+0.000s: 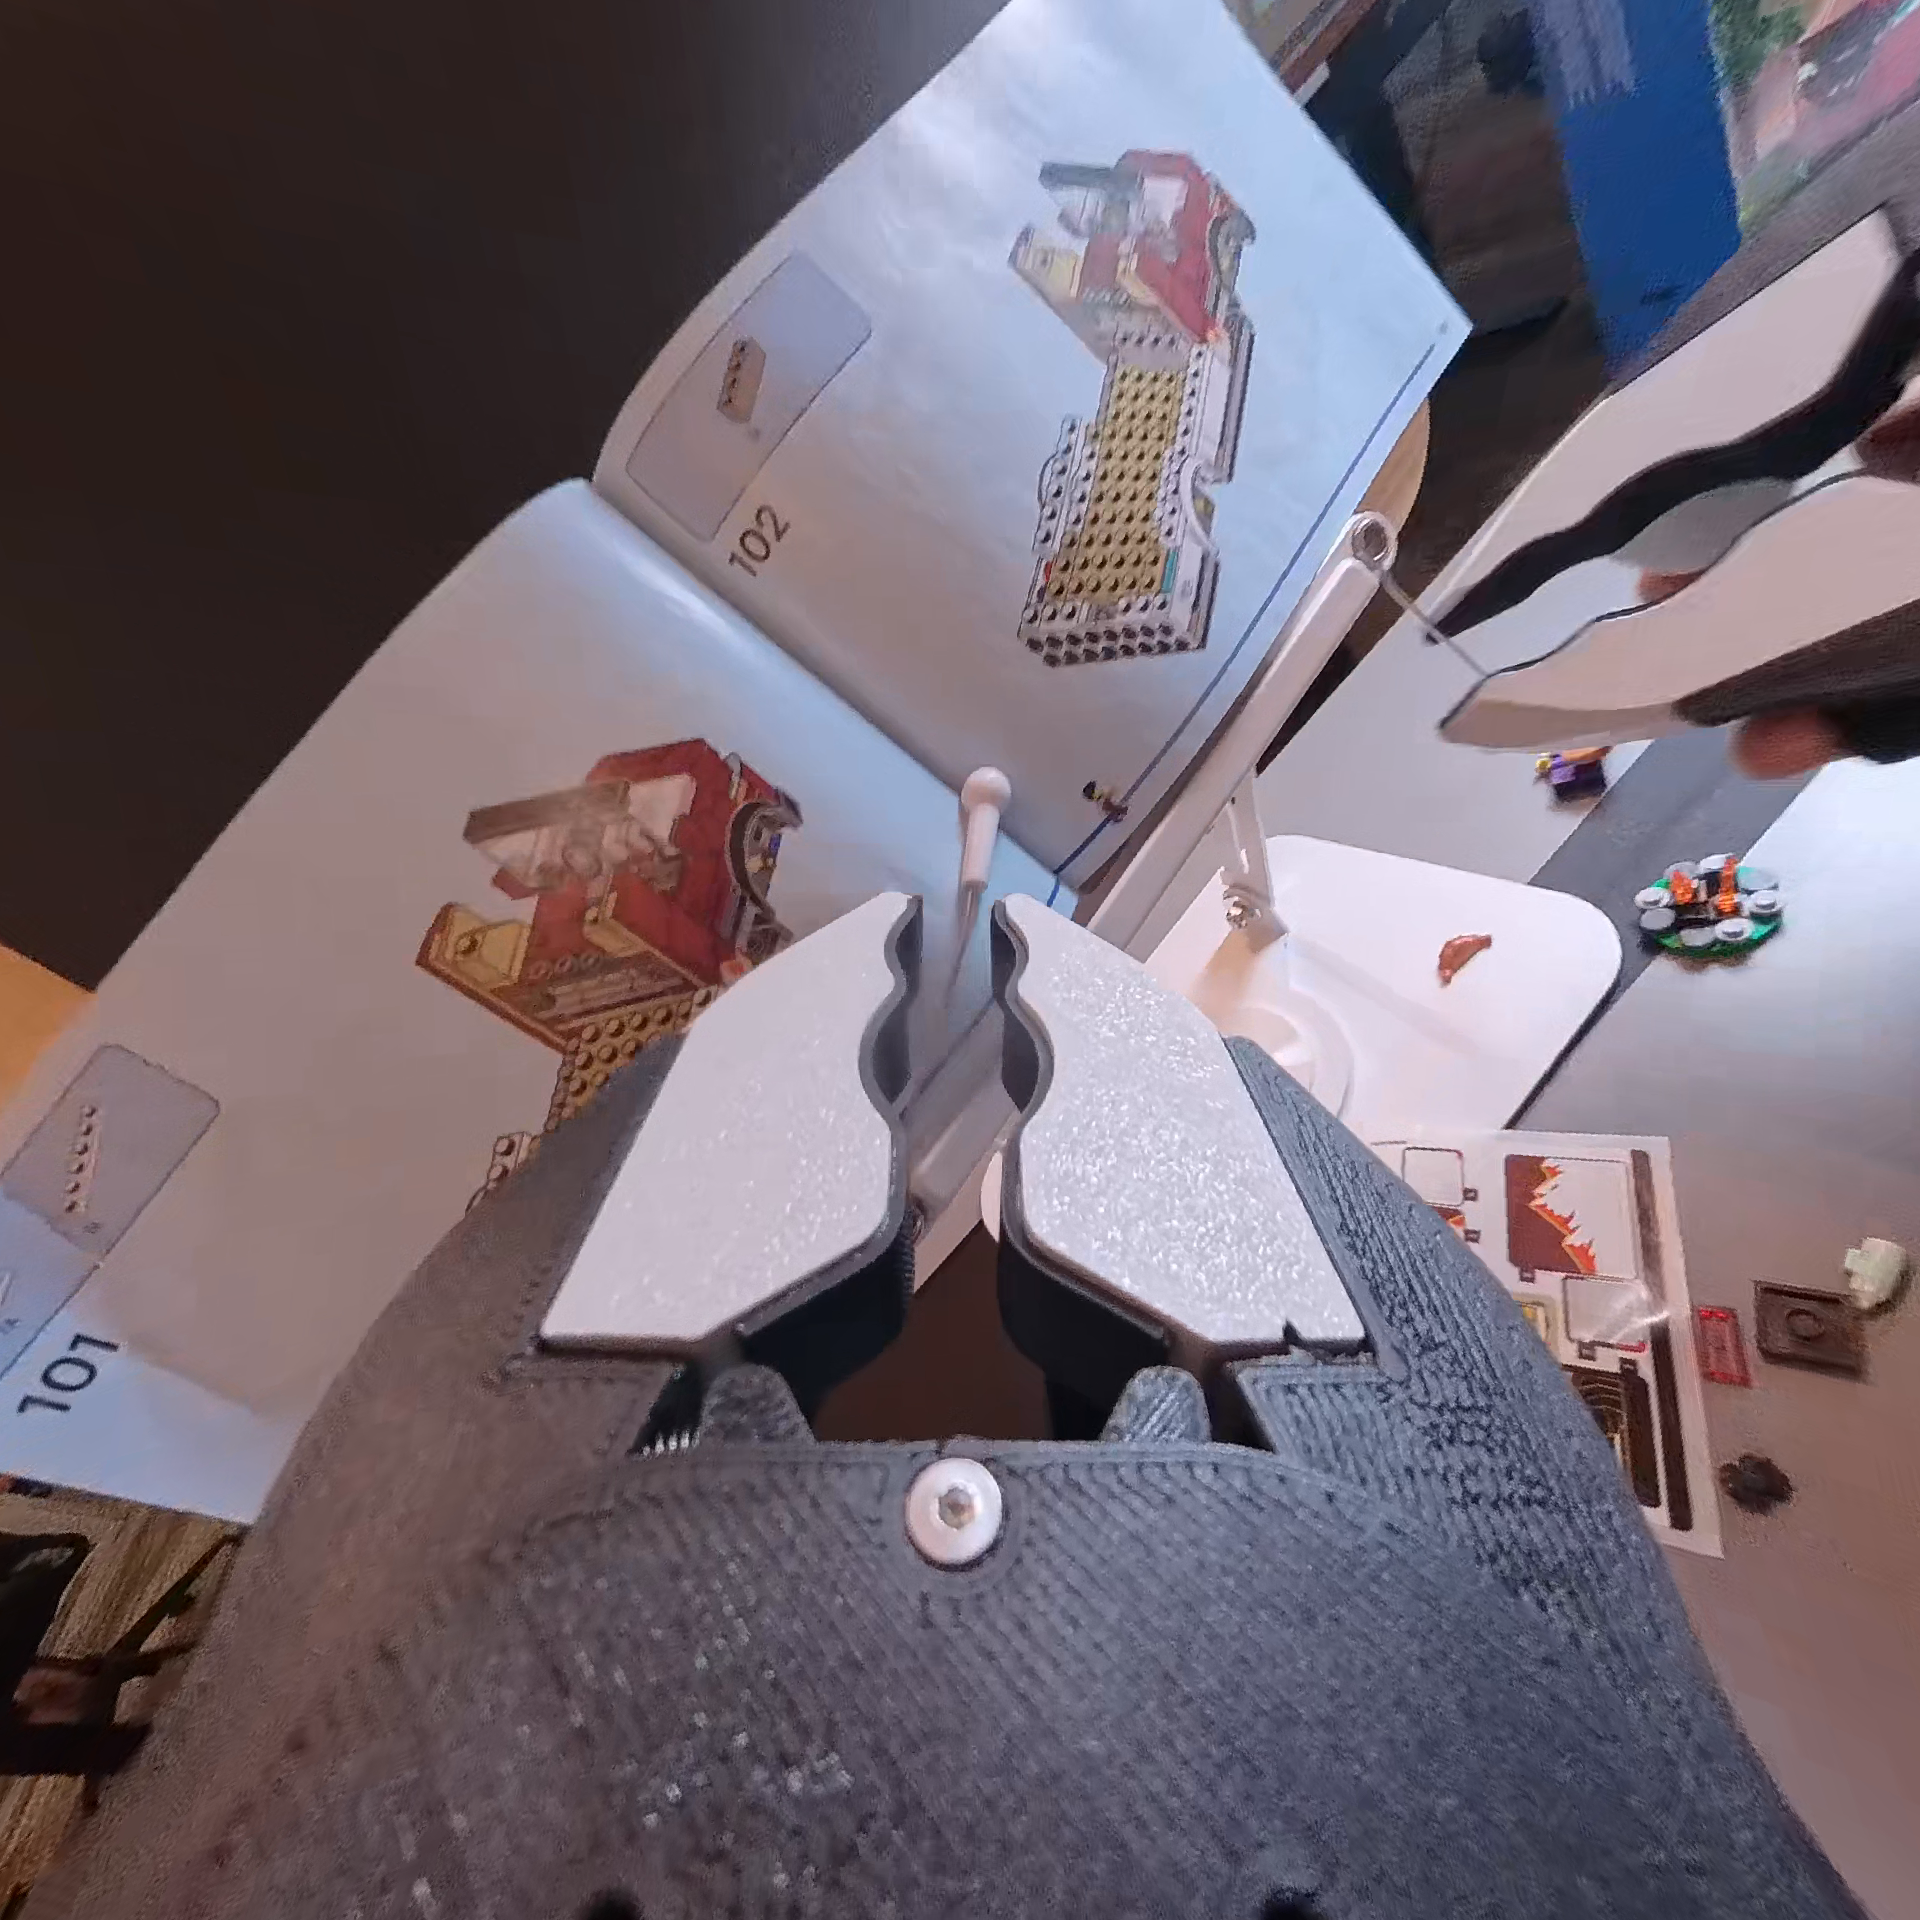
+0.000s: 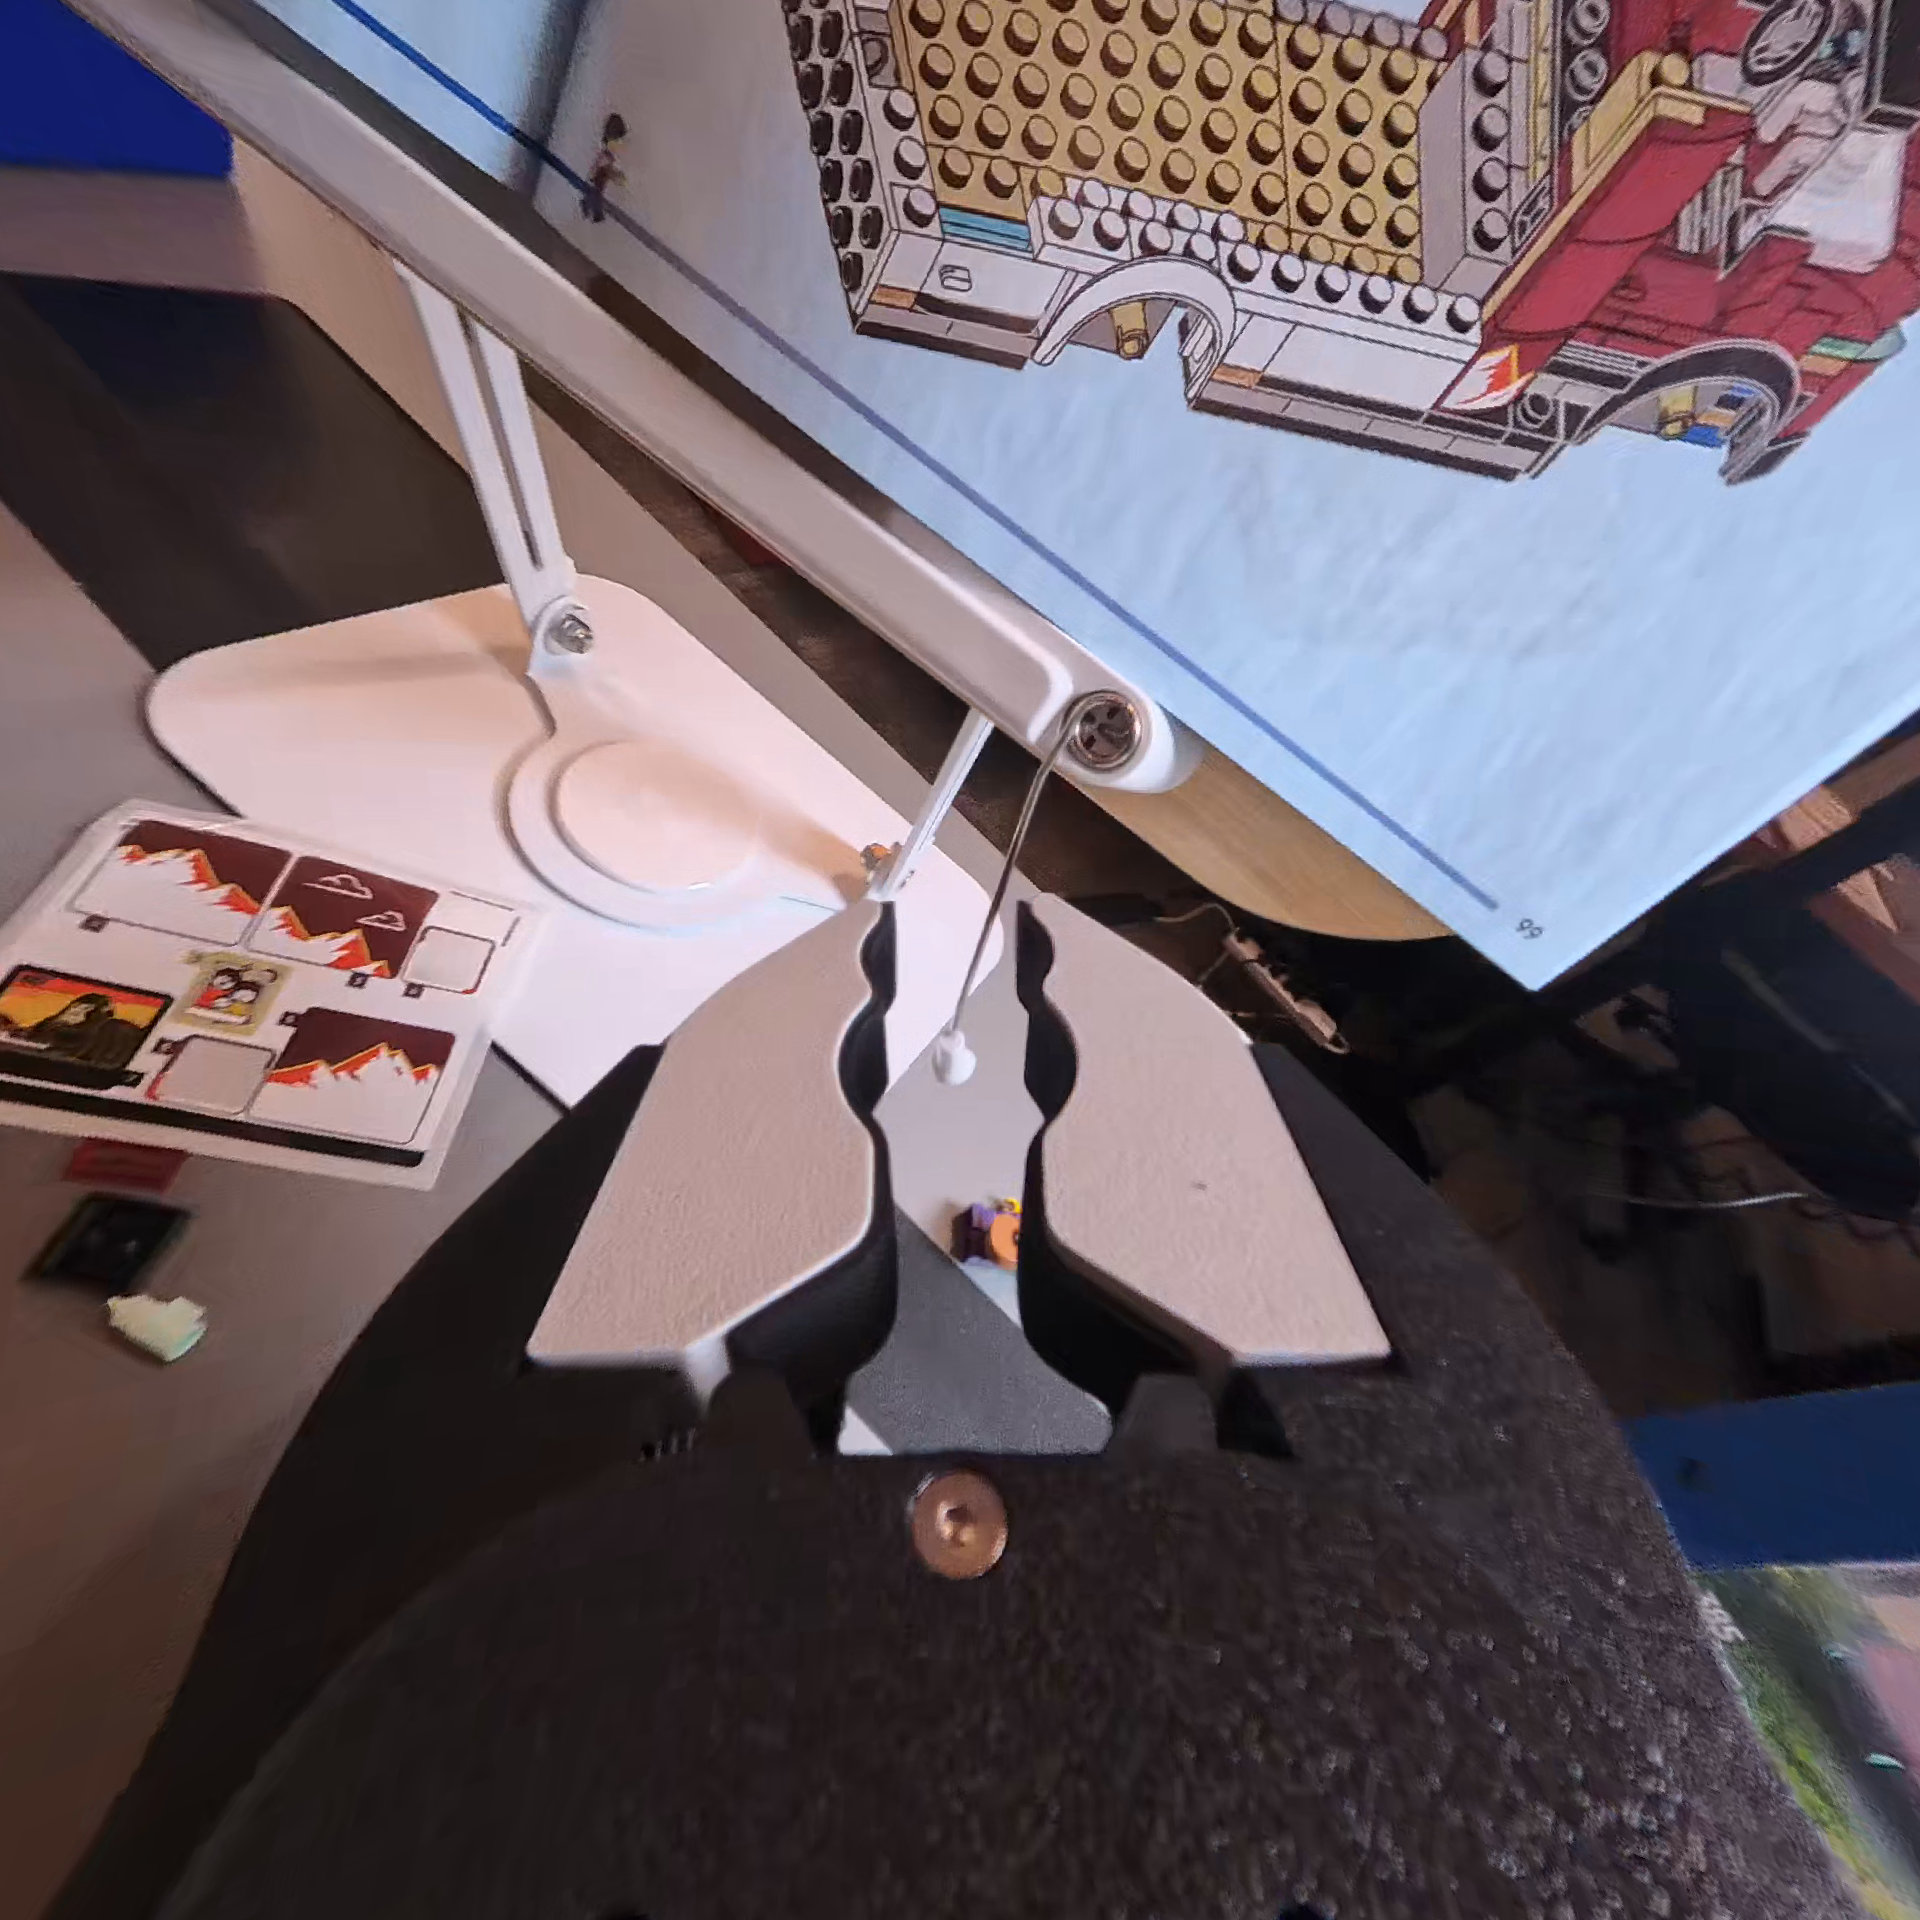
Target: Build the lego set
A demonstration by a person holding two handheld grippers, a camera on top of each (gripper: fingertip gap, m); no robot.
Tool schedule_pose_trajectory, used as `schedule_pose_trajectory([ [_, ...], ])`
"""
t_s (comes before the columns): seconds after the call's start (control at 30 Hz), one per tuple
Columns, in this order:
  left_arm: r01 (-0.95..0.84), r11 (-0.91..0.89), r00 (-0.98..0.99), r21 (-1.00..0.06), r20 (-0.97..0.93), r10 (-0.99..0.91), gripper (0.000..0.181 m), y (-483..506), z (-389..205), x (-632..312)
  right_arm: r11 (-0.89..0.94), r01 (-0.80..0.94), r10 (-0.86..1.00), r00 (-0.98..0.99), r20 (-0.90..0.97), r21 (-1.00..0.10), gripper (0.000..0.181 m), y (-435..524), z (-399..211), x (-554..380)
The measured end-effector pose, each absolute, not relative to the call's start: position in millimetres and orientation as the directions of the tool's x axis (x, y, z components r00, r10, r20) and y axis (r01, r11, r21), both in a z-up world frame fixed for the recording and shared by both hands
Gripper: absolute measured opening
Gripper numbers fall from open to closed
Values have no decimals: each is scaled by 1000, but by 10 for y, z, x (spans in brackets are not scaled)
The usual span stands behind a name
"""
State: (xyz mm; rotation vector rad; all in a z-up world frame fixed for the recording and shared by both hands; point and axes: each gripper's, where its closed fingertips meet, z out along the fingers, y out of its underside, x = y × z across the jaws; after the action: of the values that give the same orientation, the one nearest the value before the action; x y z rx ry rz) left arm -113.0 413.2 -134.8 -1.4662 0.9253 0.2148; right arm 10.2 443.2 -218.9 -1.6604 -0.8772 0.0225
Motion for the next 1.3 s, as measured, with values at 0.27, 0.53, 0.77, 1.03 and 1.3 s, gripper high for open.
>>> schedule_pose_trajectory([
  [0.27,-696,157,585,-701,-679,-444,0,4251,-1393,-690,-19,661,399,693,601,-750,2,4567,-2085,388],
  [0.53,-752,35,597,-659,-702,-388,1,4512,-1518,-605,20,920,143,385,912,-392,2,4600,-1852,540],
  [0.77,-743,15,611,-669,-688,-392,0,4529,-1524,-643,72,994,18,79,997,-80,7,4602,-1535,477],
  [1.03,-735,30,613,-677,-683,-396,0,4510,-1517,-637,123,979,3,-167,986,166,6,4661,-1501,441],
  [1.3,-493,105,764,-864,-487,-423,0,4173,-1285,-785,123,975,139,167,976,-184,37,4370,-1474,552],
])
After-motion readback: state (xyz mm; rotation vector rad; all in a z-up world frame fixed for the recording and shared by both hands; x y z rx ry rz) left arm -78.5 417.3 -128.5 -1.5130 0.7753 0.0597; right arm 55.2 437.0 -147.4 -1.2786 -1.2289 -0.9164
